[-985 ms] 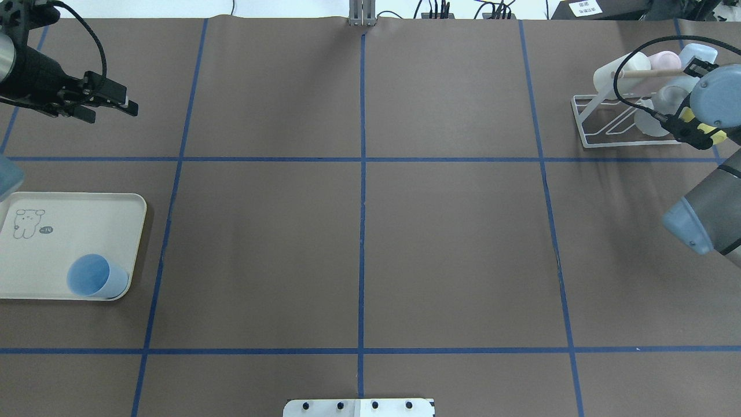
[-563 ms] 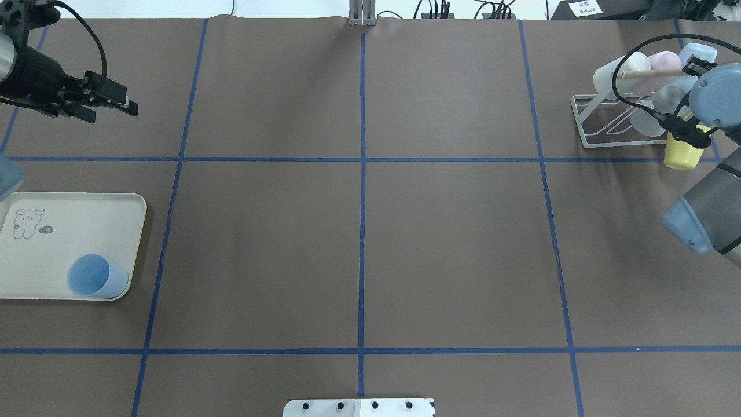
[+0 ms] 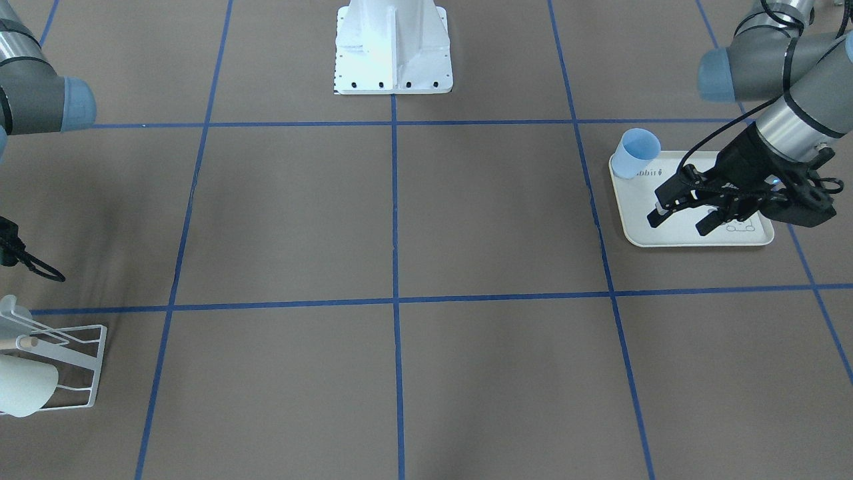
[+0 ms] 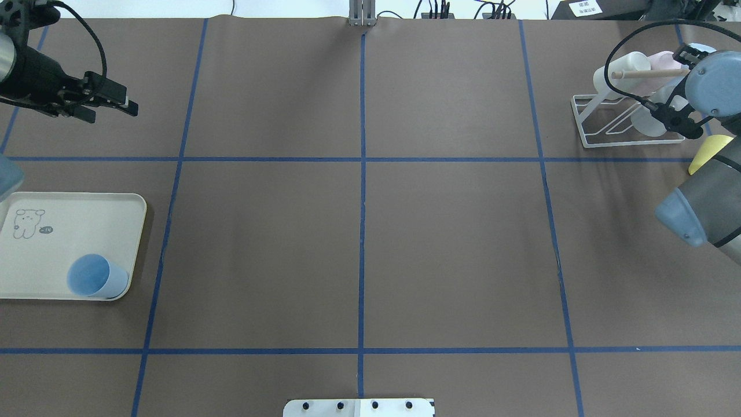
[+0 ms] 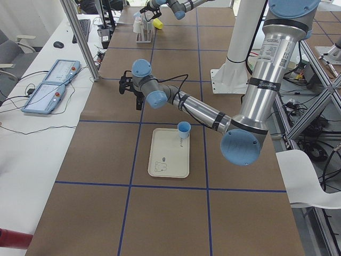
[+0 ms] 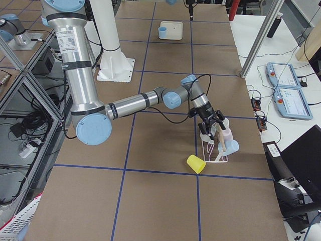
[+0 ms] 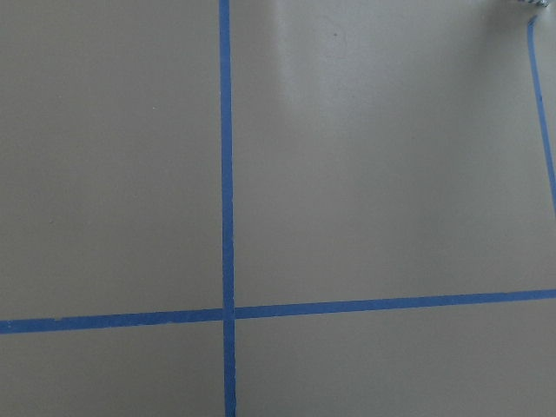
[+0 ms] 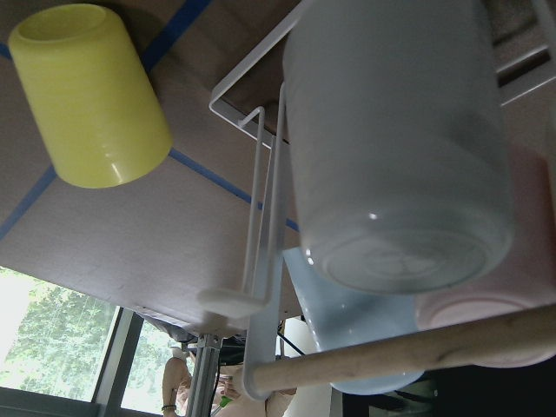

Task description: Transfer IKEA cup to right arm and place on rack

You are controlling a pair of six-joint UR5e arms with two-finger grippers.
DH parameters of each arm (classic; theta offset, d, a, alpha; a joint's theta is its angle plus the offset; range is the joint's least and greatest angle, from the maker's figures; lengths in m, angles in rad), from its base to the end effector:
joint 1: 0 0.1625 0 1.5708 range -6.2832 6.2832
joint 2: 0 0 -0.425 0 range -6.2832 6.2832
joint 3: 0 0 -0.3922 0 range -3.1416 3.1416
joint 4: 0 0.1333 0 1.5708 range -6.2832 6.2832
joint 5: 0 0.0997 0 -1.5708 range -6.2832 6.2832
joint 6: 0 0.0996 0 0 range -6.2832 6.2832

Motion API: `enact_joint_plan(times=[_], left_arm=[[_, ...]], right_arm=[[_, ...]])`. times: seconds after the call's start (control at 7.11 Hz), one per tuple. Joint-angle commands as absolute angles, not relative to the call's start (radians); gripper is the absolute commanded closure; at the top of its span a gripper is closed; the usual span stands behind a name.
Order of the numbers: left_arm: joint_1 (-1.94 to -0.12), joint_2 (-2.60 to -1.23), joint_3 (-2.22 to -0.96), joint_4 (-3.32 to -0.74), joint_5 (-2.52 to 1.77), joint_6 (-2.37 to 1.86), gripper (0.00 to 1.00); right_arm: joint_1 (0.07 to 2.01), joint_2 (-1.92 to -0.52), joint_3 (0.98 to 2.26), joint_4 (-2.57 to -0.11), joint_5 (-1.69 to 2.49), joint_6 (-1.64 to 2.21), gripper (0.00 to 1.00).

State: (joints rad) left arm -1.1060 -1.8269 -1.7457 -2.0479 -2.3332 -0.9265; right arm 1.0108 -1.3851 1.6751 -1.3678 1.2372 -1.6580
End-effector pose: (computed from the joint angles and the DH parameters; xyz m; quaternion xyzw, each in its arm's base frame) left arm 0.2033 -0.5493 0.3755 0.0983 0.5176 -0.0320 0.8494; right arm -0.1711 -0.5852 0.5038 0.1212 0.2629 -0.8381 0.4624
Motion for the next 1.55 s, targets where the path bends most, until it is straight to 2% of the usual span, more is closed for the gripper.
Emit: enact_joint_plan(times=[0.0, 0.7, 1.13, 1.41], left_arm=[[-1.106, -1.827, -1.746, -2.048, -2.333, -0.927, 0.0], [-1.108, -1.825, -1.755, -2.049, -2.332, -0.934, 0.0], [-1.106, -1.827, -1.756, -2.049, -2.327, -0.937, 0.0], [-1.106, -1.829, -1.758, -2.049, -2.327, -0.937, 0.0]], right_arm=[[1.026, -1.405, 1.742, -1.368, 1.278, -1.643, 0.01], [1.109, -1.603, 1.942, -1.367, 1.518, -1.39, 0.01], [1.219, -1.731, 1.928, -1.368, 1.713, -1.387, 0.01], [1.218, -1.753, 1.822, -1.367, 1.735, -1.397, 0.01]])
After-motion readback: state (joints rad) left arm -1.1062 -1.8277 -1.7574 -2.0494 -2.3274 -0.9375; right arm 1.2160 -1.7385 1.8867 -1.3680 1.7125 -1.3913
